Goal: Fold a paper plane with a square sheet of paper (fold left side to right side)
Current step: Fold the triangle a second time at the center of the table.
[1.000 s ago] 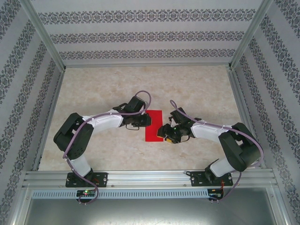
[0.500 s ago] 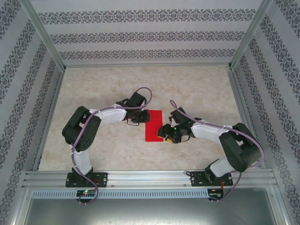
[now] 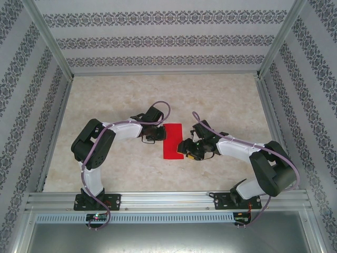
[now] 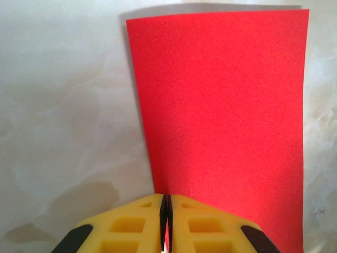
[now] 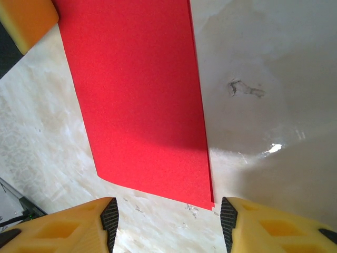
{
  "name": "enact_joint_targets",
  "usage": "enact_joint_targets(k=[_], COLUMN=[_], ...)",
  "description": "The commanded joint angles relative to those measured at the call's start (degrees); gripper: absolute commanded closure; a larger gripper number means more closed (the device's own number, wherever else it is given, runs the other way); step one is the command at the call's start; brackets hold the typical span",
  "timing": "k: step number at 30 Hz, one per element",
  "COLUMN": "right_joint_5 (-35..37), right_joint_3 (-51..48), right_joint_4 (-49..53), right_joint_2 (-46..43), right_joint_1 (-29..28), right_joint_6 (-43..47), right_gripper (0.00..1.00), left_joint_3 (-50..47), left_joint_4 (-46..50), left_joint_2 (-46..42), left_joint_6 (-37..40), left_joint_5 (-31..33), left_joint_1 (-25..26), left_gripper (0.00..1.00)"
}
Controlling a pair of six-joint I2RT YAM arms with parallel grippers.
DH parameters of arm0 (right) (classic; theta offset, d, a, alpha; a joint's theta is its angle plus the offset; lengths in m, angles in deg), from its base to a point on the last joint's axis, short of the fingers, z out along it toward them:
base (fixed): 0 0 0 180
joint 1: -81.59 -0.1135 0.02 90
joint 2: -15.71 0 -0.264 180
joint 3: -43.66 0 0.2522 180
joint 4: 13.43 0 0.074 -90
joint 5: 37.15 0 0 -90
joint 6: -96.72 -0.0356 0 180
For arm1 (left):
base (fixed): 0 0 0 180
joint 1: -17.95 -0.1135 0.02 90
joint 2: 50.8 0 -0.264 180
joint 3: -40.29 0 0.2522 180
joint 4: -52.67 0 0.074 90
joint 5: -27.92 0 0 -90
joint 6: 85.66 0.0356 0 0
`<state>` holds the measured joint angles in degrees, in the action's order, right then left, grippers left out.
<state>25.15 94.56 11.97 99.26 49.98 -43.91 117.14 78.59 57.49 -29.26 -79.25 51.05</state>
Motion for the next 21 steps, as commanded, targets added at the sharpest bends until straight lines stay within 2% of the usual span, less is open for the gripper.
enact_joint_targets(k=[1, 21], right_joint_5=[0.58, -1.63], right_joint_3=[1.17, 1.53], right_joint_4=[0.73, -4.44], right_joint_2=[0.37, 5.45], right_joint_1=[0.40, -1.52], right_joint_6=[0.88, -1.88], right_gripper=[0.45, 0.49], left_joint_3=[-2.16, -3.23], left_joint_4=[-0.02, -0.65], left_joint_2=[0.69, 0.08], left_joint_6=[0.82, 0.76], left_joint_5=[1.35, 1.34], left_joint_1=[-0.57, -0.56], left_gripper=[0.86, 0.86])
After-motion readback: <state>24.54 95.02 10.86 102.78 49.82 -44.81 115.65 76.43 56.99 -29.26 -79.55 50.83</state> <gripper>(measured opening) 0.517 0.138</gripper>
